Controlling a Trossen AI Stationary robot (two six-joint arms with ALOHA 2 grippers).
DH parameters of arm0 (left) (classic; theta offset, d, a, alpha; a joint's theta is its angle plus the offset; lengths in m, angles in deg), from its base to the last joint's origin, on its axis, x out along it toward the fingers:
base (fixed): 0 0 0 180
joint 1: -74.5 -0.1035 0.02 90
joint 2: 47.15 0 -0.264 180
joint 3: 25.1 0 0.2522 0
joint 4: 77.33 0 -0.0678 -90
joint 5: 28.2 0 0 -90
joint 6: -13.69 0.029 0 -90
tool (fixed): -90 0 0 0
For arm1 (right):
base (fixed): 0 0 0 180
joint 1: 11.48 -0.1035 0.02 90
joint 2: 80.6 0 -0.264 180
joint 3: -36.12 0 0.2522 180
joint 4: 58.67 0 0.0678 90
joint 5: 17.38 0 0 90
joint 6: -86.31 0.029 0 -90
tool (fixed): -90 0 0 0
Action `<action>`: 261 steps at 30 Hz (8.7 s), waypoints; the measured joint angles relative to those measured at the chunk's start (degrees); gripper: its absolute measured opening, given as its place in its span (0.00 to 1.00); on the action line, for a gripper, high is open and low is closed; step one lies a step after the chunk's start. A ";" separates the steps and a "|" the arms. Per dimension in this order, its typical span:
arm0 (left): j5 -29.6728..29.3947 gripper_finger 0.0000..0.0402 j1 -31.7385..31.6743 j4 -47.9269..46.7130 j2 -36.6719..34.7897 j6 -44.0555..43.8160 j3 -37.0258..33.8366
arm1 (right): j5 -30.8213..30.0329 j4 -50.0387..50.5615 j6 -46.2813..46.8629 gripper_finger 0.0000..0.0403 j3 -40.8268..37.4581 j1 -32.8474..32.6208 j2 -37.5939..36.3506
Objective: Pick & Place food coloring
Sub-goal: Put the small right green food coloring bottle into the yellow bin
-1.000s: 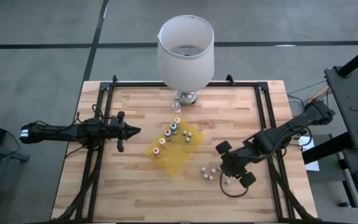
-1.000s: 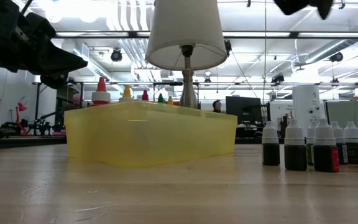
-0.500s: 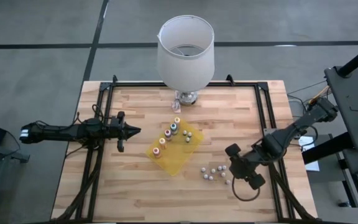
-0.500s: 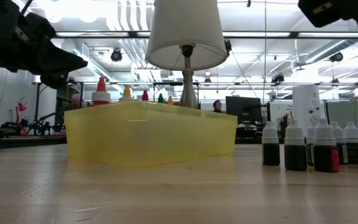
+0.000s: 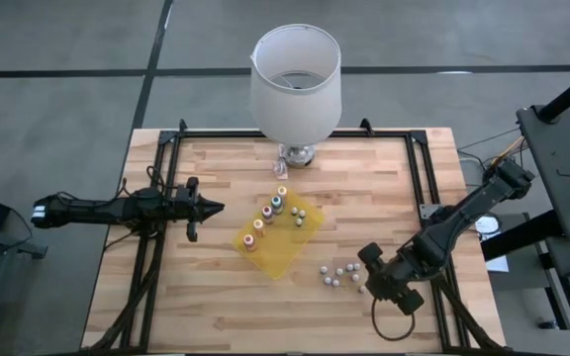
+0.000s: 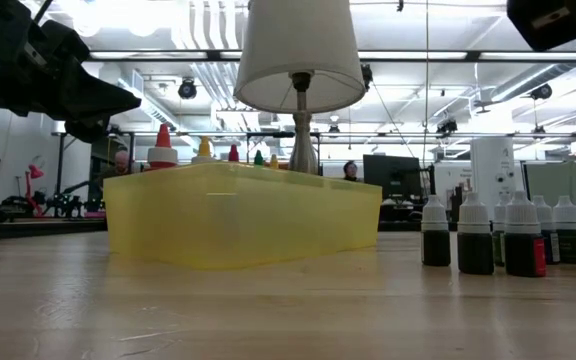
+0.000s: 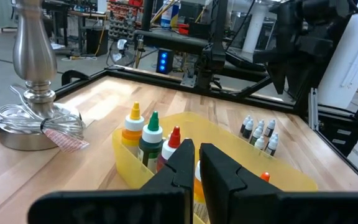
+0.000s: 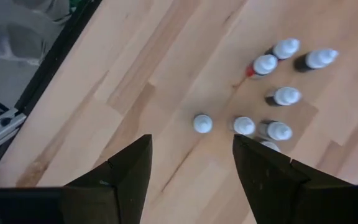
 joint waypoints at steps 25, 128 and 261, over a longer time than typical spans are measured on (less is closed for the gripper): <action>0.01 0.00 0.00 0.00 0.00 -0.01 0.00 | -0.24 -2.89 -1.77 0.53 0.21 -0.52 14.30; 0.01 0.00 0.00 0.00 0.12 0.00 0.00 | 3.56 16.46 0.37 0.15 38.63 15.21 30.17; 0.00 0.00 0.00 -0.02 0.12 0.00 0.00 | -5.20 -1.28 12.81 0.27 23.09 40.02 35.51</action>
